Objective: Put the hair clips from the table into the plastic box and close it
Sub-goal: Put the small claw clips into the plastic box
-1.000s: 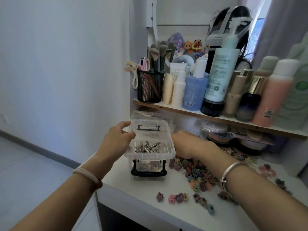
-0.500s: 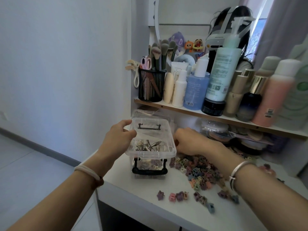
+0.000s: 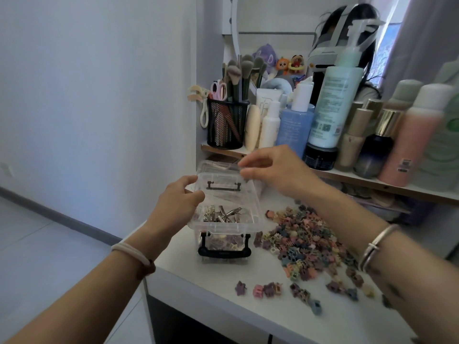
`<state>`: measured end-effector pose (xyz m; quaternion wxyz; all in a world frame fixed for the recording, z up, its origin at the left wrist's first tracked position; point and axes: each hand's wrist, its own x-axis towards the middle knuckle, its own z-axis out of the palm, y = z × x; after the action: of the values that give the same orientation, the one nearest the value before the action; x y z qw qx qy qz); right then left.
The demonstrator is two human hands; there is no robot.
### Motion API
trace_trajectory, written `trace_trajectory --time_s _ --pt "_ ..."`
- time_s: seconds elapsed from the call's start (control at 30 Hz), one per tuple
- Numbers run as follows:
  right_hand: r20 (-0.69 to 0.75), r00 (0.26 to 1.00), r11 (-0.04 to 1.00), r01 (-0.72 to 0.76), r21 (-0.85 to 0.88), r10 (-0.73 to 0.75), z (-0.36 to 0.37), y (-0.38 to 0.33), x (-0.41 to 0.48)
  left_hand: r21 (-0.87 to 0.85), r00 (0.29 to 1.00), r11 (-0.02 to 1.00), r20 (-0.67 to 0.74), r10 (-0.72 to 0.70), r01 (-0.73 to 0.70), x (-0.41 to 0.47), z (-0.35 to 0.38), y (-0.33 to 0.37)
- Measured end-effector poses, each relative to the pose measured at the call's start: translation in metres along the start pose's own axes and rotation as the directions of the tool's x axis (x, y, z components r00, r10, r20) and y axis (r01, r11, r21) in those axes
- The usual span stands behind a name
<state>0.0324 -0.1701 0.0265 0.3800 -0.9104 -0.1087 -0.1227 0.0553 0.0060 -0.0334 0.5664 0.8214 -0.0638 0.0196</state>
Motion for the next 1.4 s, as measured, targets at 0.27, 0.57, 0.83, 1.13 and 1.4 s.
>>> trace_trajectory --time_s 0.27,0.57,0.83,1.13,1.4 --pt "0.352 0.908 0.927 -0.089 -0.365 0.226 0.01 0.034 -0.02 0.005 1.0 1.0 0.0 -0.008 0.008 0.0 0.0 0.0" --pt "0.293 0.949 0.871 0.047 -0.489 0.113 0.031 0.046 -0.024 0.006 1.0 1.0 0.006 -0.007 0.007 -0.001 0.0 0.002" --pt "-0.035 0.999 0.999 0.016 -0.028 -0.017 0.007 0.004 -0.015 0.004 1.0 1.0 0.006 -0.009 0.009 0.0 0.0 0.001" --pt "0.169 0.985 0.997 -0.016 -0.069 0.027 -0.004 0.004 -0.063 0.008 1.0 1.0 0.007 -0.004 0.004 -0.003 -0.001 0.003" --pt "0.434 0.898 0.953 0.062 -0.297 0.077 0.007 0.012 -0.099 0.018 1.0 1.0 0.01 -0.022 0.021 -0.006 -0.008 0.005"
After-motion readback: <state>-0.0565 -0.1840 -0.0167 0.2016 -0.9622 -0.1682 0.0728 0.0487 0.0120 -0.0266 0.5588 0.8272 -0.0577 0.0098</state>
